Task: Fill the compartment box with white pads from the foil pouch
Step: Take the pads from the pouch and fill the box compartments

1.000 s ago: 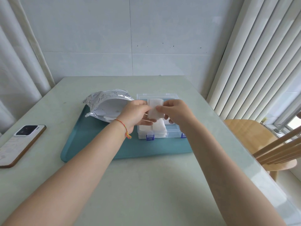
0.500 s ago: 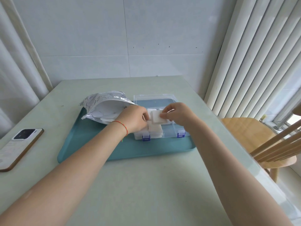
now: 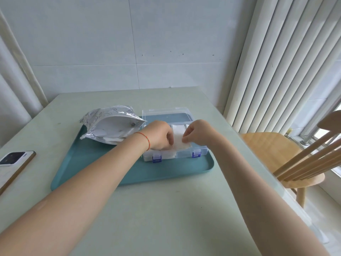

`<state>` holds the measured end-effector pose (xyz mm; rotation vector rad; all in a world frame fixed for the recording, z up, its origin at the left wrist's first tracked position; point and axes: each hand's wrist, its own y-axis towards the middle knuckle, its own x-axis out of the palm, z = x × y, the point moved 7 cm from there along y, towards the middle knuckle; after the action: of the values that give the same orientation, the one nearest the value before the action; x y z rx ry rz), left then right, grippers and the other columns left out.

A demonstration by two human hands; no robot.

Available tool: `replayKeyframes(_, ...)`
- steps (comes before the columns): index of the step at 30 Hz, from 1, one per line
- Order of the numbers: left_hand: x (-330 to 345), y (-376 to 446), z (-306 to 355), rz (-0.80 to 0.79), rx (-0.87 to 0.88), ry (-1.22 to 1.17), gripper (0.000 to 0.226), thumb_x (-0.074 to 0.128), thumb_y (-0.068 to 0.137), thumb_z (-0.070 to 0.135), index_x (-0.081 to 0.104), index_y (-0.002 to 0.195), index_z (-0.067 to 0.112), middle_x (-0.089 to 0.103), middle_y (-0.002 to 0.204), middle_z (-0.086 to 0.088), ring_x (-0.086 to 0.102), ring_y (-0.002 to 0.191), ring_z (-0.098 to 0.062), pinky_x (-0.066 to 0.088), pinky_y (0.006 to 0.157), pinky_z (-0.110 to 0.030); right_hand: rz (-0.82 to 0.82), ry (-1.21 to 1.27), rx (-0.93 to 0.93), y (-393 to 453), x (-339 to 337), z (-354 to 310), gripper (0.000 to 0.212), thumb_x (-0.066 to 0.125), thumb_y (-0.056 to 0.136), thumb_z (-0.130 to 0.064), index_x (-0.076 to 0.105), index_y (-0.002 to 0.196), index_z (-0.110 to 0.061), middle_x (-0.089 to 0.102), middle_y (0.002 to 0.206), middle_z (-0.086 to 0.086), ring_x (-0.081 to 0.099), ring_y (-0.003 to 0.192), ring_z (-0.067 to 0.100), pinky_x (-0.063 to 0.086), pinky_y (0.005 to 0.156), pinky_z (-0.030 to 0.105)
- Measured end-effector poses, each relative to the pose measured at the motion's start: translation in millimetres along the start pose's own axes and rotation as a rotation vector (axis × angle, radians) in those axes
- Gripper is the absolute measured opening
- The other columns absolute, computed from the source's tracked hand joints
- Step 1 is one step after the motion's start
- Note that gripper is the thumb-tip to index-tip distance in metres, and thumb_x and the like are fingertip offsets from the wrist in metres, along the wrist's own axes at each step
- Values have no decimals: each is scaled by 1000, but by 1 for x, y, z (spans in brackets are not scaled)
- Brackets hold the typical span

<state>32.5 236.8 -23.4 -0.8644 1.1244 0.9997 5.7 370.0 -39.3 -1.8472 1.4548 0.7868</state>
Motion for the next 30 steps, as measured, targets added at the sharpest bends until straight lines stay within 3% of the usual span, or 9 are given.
replayKeyframes(2, 6, 4, 2, -29, 12, 36, 17, 63, 85, 15, 73, 93, 26, 59, 87, 9, 58, 91, -16, 43, 75, -22, 10, -125, 8, 5, 6, 2, 4, 75, 79, -13, 73, 82, -13, 62, 72, -4, 58, 72, 16, 44, 61, 23)
replayKeyframes(6, 12, 7, 2, -44, 7, 66, 30, 53, 86, 5, 67, 98, 29, 51, 91, 8, 48, 86, -17, 37, 71, -23, 40, -308, 9, 16, 20, 3, 20, 69, 79, -11, 72, 98, -7, 71, 97, 6, 66, 89, 24, 47, 64, 25)
replayKeyframes(10, 17, 6, 5, -155, 9, 94, 48, 47, 87, 1, 69, 111, 36, 55, 104, 3, 52, 93, -19, 40, 73, -23, 25, -395, -7, 21, 26, 2, 18, 62, 81, -10, 72, 97, -10, 69, 96, 5, 62, 80, 23, 40, 57, 23)
replayKeyframes(12, 20, 6, 8, -217, 7, 141, 55, 42, 87, -1, 68, 118, 36, 60, 120, -1, 56, 105, -22, 41, 76, -24, 20, -433, -15, 20, 26, 2, 16, 61, 80, -9, 70, 94, -7, 66, 90, 6, 58, 75, 23, 37, 54, 23)
replayKeyframes(17, 15, 4, 16, -257, -4, 154, 55, 37, 90, 0, 64, 124, 34, 55, 135, 0, 53, 116, -21, 38, 78, -24, 17, -502, -1, 18, 25, 2, 9, 54, 83, -5, 55, 76, -11, 53, 77, 4, 51, 72, 24, 30, 48, 23)
replayKeyframes(23, 14, 1, 25, -325, -41, 208, 55, 34, 92, 0, 60, 132, 28, 56, 138, 0, 54, 121, -23, 46, 98, -31, 21, -451, -29, 21, 17, -6, 15, 72, 79, -19, 71, 92, -12, 69, 90, 3, 64, 83, 23, 50, 65, 27)
replayKeyframes(25, 3, -3, 21, -249, -66, 115, 52, 36, 93, 0, 61, 130, 26, 56, 137, 1, 54, 121, -22, 45, 97, -28, 81, -374, -56, 19, 8, -17, 12, 68, 82, -18, 73, 90, -10, 71, 88, 7, 65, 81, 25, 48, 62, 27)
replayKeyframes(27, -18, -11, 5, -66, -79, 70, 41, 39, 94, 8, 68, 119, 23, 63, 126, -3, 57, 113, -26, 47, 93, -30, 166, -290, -110, 12, 0, -36, 16, 60, 83, -11, 74, 86, -6, 72, 85, 12, 66, 79, 30, 43, 55, 25)
replayKeyframes(30, -48, -36, -41, 334, -178, 79, 24, 43, 90, 15, 66, 83, 15, 64, 91, -5, 57, 86, -30, 42, 65, -32, 226, -210, -222, 0, 6, -73, 21, 53, 84, -10, 74, 86, -6, 73, 85, 9, 66, 79, 27, 50, 61, 30)
